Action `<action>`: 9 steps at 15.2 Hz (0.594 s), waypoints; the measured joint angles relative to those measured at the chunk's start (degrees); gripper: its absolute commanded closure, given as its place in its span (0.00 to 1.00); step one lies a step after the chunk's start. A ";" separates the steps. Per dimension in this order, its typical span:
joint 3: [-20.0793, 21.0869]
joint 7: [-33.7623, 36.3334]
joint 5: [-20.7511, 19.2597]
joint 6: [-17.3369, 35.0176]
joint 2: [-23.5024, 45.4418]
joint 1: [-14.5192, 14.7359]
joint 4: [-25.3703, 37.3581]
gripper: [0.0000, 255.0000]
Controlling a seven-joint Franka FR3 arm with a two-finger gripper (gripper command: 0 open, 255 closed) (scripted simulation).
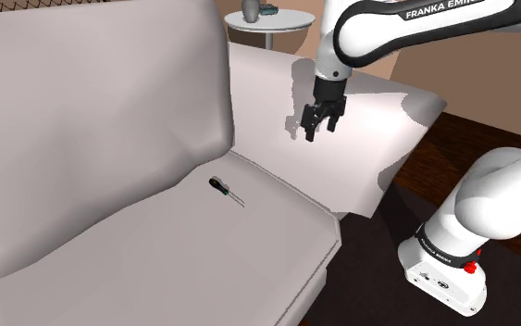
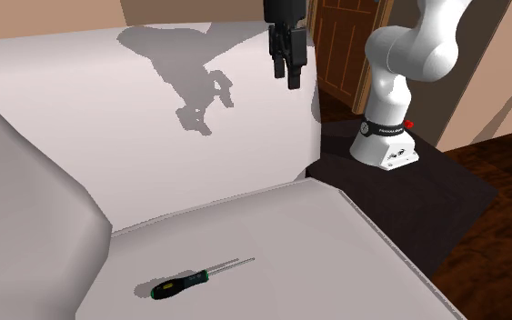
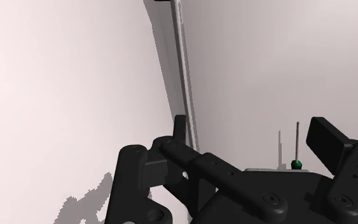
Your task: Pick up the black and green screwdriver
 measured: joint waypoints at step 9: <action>5.08 3.72 -1.52 12.83 18.81 1.55 7.14 0.00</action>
